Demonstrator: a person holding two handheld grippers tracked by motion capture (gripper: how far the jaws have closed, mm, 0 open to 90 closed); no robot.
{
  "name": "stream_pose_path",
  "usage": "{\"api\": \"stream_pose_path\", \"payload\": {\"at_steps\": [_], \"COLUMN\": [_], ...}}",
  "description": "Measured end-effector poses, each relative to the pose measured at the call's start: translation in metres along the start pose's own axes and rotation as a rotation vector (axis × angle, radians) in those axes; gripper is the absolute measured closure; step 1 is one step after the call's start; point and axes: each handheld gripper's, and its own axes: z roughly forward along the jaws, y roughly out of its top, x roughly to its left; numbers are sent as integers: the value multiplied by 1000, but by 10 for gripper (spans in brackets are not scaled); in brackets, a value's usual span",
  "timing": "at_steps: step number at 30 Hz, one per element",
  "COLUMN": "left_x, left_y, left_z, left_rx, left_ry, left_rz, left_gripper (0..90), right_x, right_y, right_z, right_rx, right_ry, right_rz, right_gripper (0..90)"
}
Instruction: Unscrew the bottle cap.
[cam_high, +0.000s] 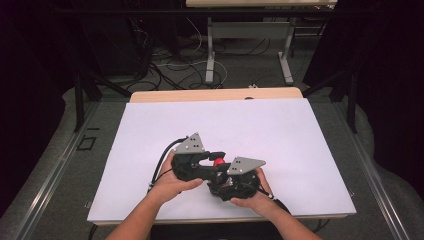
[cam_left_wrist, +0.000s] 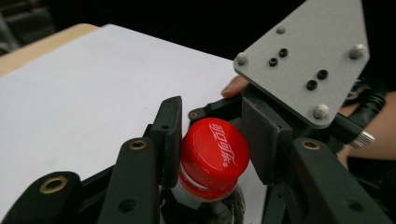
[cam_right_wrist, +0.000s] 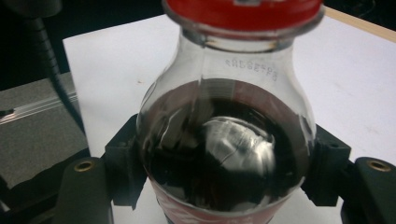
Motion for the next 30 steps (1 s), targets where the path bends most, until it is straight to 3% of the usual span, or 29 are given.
{"api": "stream_pose_path", "payload": {"at_steps": [5, 7, 13, 18, 21, 30], "left_x": [-16, -21, -20, -11, -5, 12], "left_y": [3, 6, 12, 10, 7, -2], "left_z": [3, 3, 0, -6, -11, -25], "left_rx": [-25, -35, -29, -39, -34, -35], "left_ry": [136, 166, 191, 214, 238, 305], "left_rz": [-22, -21, -59, -96, -112, -169], "left_gripper": [603, 604, 603, 603, 603, 603], "right_x": [-1, -1, -4, -7, -9, -14], "right_y": [0, 0, -1, -1, -2, -2], "right_z": [-1, -1, -1, -3, -1, -4], "right_rx": [-3, 2, 0, 9, -27, -11], "right_ry": [-27, -39, -49, -62, -81, -101], "right_rz": [21, 18, 27, 46, 44, 52], "right_gripper": [298, 298, 297, 297, 297, 297]}}
